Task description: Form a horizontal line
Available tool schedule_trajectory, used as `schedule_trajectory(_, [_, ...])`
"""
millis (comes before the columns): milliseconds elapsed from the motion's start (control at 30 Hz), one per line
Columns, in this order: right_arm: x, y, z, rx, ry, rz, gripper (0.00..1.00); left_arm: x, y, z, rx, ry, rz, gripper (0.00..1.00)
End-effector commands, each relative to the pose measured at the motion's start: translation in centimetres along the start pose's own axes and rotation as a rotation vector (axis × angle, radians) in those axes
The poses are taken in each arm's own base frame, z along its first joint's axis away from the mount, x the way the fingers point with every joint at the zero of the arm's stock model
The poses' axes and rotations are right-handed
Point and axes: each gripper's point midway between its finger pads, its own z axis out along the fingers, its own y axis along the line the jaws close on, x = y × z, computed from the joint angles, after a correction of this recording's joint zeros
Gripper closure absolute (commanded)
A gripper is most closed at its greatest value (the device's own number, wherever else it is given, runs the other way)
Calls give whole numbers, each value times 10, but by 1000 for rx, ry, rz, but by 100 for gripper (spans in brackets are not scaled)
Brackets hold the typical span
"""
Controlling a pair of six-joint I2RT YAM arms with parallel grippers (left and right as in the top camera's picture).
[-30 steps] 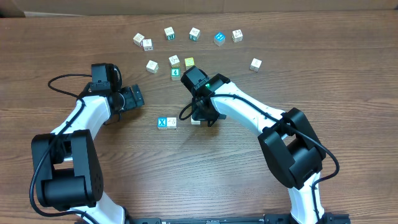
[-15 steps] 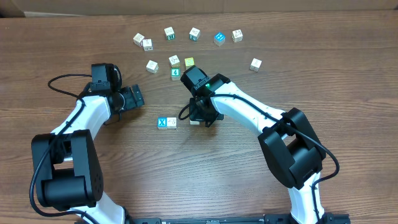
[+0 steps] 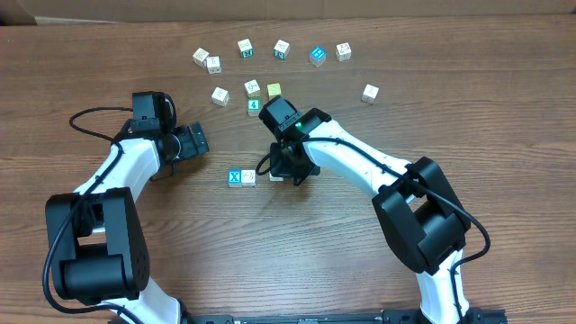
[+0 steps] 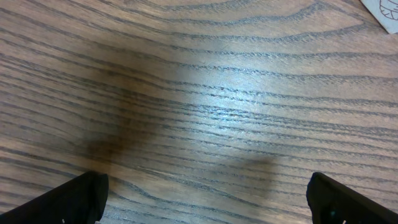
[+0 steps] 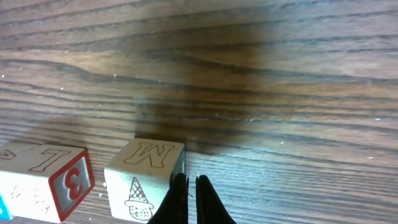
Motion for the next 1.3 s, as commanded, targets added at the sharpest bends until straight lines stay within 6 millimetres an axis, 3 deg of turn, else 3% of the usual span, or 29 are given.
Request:
schedule_trajectory(0, [3,6,-4,-15,-3,-9,96,5,0,4,3,19,-10,1])
schedule_trajectory(433, [4,10,-4,-19,-9,-18,96,5,0,4,3,19,-10,0])
schedule_trajectory(933, [-9,-5,-5,69,-83,-17,96,5,0,4,3,19,-10,0])
schedule_trajectory(1267, [-11,-4,-5,65,-94,-16,96,5,0,4,3,18,-10,0])
